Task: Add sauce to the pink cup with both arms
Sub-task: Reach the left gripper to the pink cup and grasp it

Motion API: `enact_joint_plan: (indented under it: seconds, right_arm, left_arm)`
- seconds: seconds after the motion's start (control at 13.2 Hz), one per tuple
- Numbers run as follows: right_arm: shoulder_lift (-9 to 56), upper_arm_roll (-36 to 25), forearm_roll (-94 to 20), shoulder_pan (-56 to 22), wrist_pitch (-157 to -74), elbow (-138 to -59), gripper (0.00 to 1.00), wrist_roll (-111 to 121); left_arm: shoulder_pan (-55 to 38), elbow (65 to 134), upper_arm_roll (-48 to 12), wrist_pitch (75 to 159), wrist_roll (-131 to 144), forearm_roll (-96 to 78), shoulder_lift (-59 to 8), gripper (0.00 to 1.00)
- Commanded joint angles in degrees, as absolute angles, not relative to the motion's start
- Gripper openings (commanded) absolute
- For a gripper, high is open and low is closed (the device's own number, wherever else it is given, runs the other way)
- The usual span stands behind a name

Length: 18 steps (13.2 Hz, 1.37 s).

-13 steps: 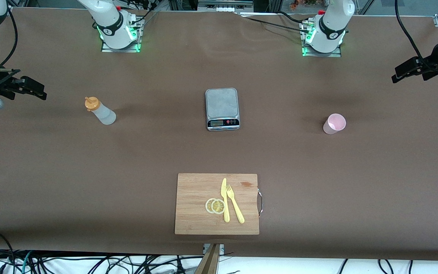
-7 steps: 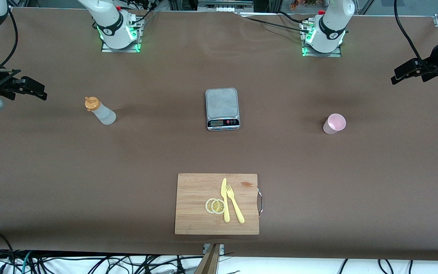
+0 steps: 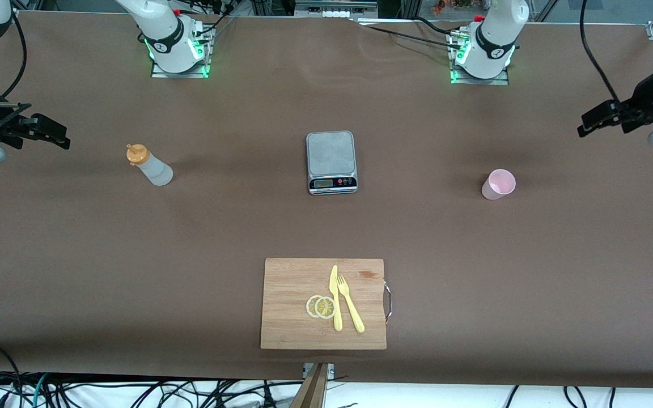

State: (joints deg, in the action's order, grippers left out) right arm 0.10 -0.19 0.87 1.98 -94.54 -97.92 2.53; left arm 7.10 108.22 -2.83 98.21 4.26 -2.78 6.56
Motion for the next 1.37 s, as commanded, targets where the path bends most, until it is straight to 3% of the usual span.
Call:
enact_joint_plan:
  seconds: [0.0, 0.38, 0.76, 1.29]
  right_arm:
    - [0.53, 0.0, 1.58, 1.93, -93.95, -96.77, 1.0, 1.93]
    - [0.7, 0.09, 1.41, 1.85, -94.22, -96.77, 1.0, 2.02]
    - [1.05, 0.09, 1.23, 1.85, -94.48, -96.77, 1.0, 2.02]
    - [1.76, 0.17, 0.88, 1.85, -94.66, -96.33, 1.0, 1.93]
  left_arm:
    - [6.77, 115.12, -2.46, 105.71, 4.13, -3.25, 7.3, 1.0]
    - [6.86, 121.98, -2.37, 116.51, 4.22, -3.25, 3.62, 1.0]
    - [8.0, 134.01, -2.46, 132.25, 4.13, -3.25, -1.31, 1.0]
    - [7.91, 135.79, -2.46, 137.29, 4.13, -3.25, -9.75, 1.0]
